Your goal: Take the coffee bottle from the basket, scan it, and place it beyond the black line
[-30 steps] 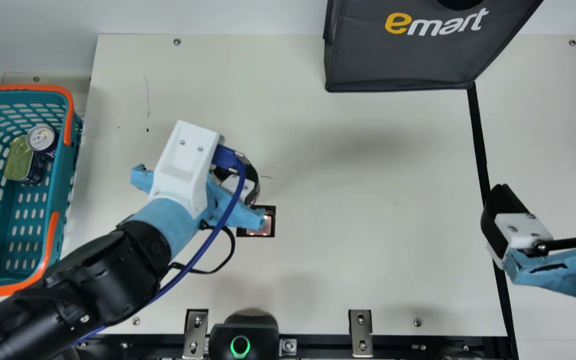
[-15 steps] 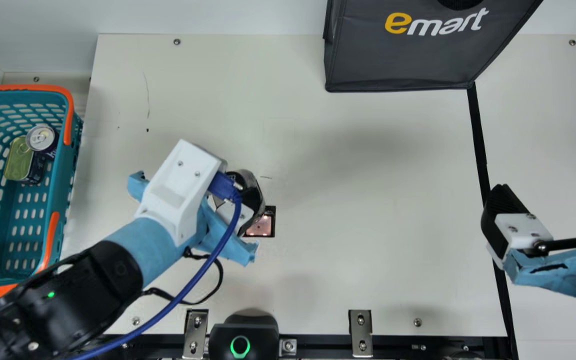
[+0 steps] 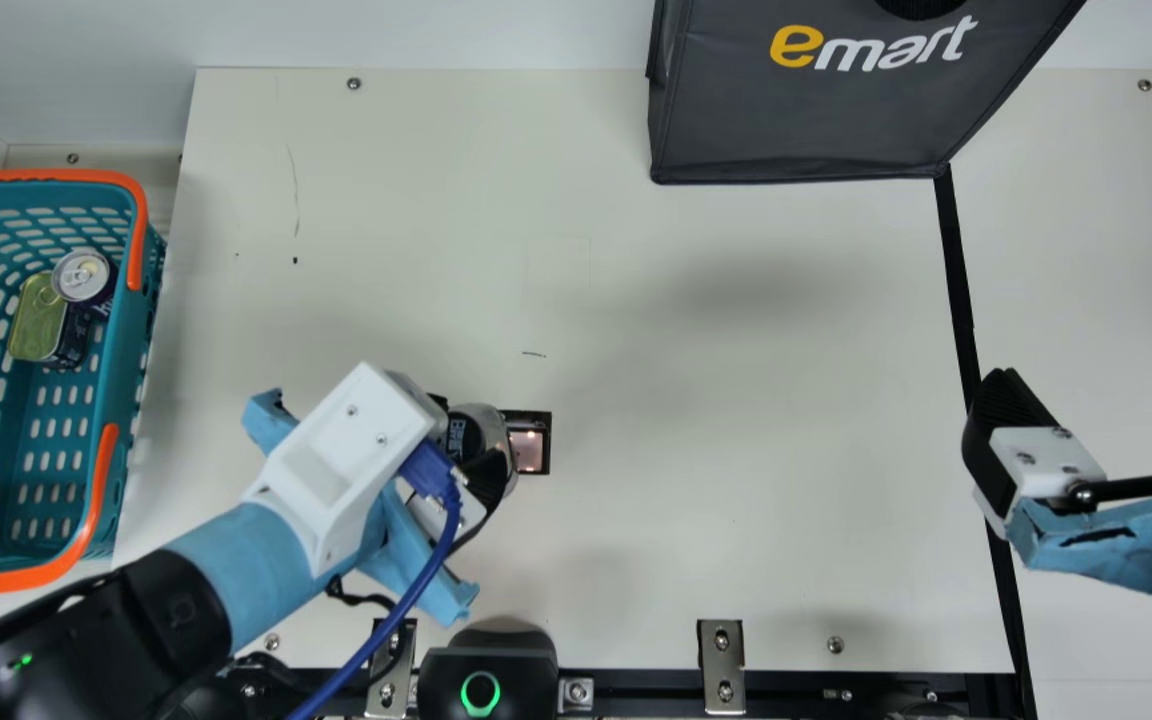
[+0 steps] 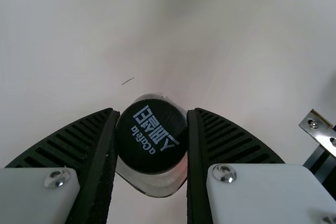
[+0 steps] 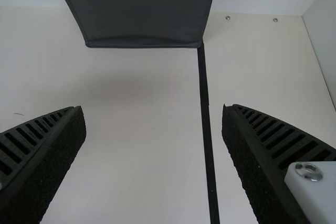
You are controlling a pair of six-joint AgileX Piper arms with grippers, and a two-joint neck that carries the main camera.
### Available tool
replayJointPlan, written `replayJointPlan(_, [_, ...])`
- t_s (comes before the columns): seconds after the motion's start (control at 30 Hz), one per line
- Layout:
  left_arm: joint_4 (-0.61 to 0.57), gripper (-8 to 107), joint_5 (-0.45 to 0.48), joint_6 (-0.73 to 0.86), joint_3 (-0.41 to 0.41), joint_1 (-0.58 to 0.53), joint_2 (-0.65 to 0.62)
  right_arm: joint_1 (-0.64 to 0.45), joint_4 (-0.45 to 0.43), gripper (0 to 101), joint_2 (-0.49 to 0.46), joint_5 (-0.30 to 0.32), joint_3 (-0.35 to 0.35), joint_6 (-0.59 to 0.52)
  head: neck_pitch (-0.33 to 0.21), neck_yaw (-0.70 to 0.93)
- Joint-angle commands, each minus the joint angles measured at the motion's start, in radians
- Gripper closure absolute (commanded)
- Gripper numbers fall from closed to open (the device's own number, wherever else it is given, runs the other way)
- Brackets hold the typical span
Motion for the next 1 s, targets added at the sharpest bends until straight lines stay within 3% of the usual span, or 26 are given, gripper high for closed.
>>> replayJointPlan(0.0, [-0.007, 89, -0.006, 0.005, 0.008, -0.01, -0.007, 0.0, 0.0, 10, 0.0, 0.0, 0.0, 0.0, -0.026, 0.002])
replayJointPlan(0.97, [-0.108, 89, -0.077, 0.094, 0.09, -0.037, -0.062, 0.0, 0.0, 10, 0.0, -0.001, 0.0, 0.0, -0.026, 0.002])
